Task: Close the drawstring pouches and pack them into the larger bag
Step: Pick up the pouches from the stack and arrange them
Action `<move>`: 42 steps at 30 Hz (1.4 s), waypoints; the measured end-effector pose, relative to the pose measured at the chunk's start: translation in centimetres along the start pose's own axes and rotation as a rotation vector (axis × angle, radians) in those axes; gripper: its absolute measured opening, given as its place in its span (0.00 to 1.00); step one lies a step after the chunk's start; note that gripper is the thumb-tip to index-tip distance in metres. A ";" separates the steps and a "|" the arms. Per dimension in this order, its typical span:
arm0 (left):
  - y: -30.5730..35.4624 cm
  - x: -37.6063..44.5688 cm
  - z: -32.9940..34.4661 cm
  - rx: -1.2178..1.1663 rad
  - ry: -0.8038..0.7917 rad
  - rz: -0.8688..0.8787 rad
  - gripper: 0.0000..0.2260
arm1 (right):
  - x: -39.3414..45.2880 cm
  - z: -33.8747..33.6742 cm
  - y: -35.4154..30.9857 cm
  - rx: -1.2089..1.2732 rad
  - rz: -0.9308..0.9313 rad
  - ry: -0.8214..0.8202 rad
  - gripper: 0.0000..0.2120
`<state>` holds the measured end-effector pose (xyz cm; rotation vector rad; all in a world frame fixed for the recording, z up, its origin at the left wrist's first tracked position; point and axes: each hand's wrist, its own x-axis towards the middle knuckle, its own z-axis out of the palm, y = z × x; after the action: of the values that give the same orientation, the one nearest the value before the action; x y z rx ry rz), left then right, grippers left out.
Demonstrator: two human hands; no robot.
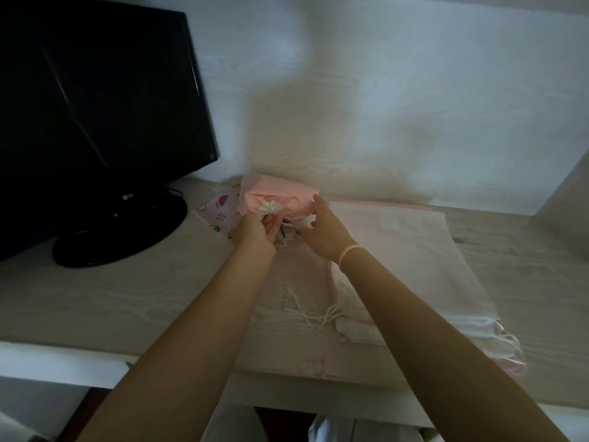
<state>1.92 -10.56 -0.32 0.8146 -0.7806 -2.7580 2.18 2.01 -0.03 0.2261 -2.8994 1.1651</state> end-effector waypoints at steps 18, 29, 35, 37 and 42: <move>-5.1 -7.5 -0.6 2.143 -0.850 0.249 0.22 | -10.0 -8.2 8.6 -0.481 0.016 -0.343 0.15; -6.3 -7.9 -3.8 1.637 -0.620 0.228 0.01 | -11.9 -5.7 9.3 -0.528 -0.027 0.057 0.15; -5.0 -8.9 -4.2 1.626 -0.723 0.029 0.23 | -12.0 -4.9 9.3 -0.520 -0.016 0.134 0.15; -5.0 -9.6 -3.9 1.391 -0.819 -0.135 0.25 | -11.9 -4.8 9.2 -0.511 -0.002 0.135 0.16; -5.9 -10.2 -2.0 0.547 -0.825 -0.281 0.15 | -12.2 -5.0 9.1 -0.490 0.031 0.121 0.16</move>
<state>11.51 -3.47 -0.21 -0.2614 -1.7158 -3.1558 12.76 13.53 -3.45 0.0977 -2.9668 0.4210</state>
